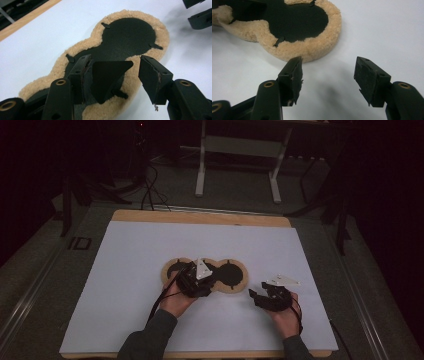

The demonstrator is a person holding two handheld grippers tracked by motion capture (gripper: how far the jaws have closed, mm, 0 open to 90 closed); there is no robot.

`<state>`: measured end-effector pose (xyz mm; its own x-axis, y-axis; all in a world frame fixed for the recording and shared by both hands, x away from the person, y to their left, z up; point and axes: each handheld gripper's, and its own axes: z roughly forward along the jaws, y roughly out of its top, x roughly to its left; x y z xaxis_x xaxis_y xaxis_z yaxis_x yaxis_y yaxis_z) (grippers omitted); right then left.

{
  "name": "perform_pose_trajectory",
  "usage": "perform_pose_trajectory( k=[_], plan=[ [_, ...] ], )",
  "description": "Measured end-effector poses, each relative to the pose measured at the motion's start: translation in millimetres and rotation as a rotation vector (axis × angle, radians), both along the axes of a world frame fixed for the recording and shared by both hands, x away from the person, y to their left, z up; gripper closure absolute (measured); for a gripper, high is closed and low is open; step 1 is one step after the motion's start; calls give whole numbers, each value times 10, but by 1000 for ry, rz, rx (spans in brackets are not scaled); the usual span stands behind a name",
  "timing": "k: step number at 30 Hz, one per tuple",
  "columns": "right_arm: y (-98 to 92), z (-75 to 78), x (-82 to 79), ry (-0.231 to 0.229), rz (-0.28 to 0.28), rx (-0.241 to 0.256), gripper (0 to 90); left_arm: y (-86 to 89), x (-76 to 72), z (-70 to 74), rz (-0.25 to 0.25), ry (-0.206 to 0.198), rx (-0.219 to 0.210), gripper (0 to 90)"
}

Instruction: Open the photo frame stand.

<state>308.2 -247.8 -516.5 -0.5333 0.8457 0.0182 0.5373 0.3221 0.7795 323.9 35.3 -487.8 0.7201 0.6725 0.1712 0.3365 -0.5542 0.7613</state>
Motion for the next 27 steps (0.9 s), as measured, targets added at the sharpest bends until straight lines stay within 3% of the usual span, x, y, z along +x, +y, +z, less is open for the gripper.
perform_pose_trajectory(
  k=[10,15,18,27],
  plan=[
    [1,-1,2,1,2,1,389,-114,78,-123,5,-3,99,473],
    [-2,0,1,1,2,2,388,-133,106,-153,17,-11,132,516],
    [0,1,2,1,3,0,388,-126,118,-153,21,-9,132,542],
    [6,-2,1,3,4,0,387,-153,162,-173,27,-15,188,555]
  ],
)
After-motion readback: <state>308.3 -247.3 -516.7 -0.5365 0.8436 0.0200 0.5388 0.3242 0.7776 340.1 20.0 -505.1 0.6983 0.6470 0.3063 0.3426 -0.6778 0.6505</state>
